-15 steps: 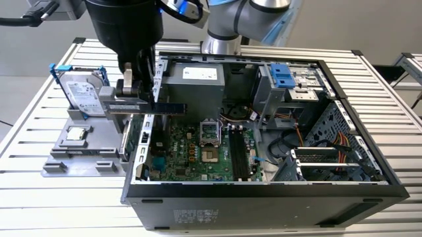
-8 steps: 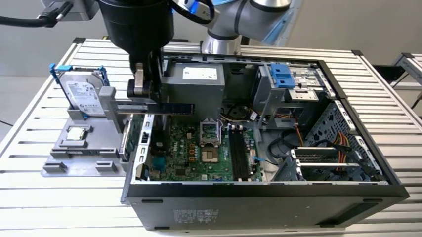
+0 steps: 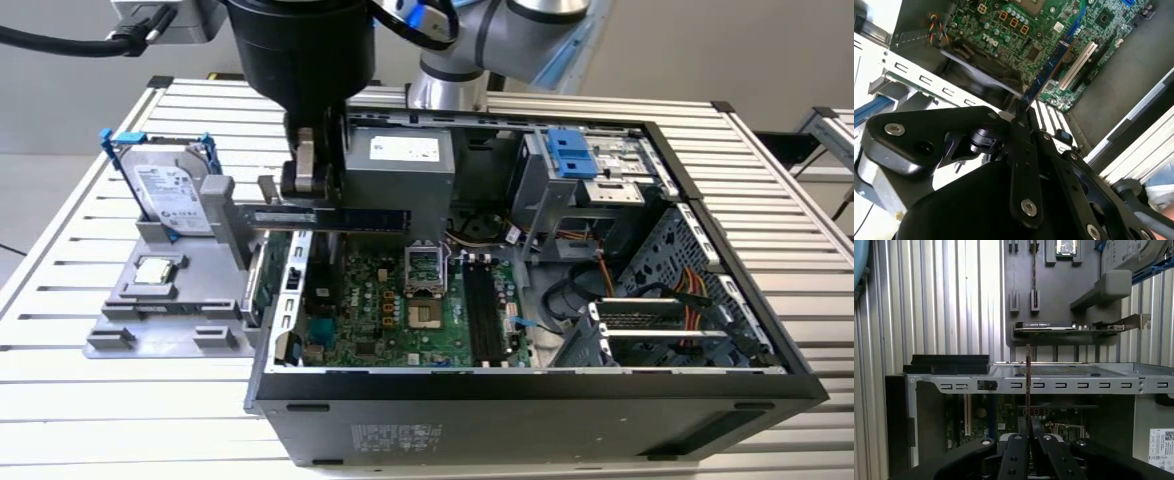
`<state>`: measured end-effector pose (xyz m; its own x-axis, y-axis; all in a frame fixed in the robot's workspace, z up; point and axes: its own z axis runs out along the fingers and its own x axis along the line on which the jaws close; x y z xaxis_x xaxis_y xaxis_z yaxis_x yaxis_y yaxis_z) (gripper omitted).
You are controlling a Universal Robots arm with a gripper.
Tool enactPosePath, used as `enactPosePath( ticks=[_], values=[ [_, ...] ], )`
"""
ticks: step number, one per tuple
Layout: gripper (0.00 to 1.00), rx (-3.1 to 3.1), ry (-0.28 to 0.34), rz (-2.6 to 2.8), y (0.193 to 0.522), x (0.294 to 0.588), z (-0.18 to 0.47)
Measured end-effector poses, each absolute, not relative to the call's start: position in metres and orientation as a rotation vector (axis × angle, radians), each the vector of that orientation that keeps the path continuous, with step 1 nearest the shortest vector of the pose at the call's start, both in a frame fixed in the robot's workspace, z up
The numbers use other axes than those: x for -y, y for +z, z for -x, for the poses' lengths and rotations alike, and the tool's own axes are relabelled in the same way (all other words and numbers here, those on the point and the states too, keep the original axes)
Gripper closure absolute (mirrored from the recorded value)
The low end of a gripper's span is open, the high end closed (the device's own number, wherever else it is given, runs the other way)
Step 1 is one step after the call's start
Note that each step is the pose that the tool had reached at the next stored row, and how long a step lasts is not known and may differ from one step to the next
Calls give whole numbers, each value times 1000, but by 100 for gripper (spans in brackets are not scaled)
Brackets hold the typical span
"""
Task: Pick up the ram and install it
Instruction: 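Pick up the ram and move it above insertion slot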
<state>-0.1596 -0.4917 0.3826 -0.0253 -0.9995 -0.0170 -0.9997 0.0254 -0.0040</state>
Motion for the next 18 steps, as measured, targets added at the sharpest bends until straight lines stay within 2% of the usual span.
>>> enactPosePath(
  ticks=[18],
  values=[
    [100, -2240, 17, 2184, 383, 492, 127]
  ],
)
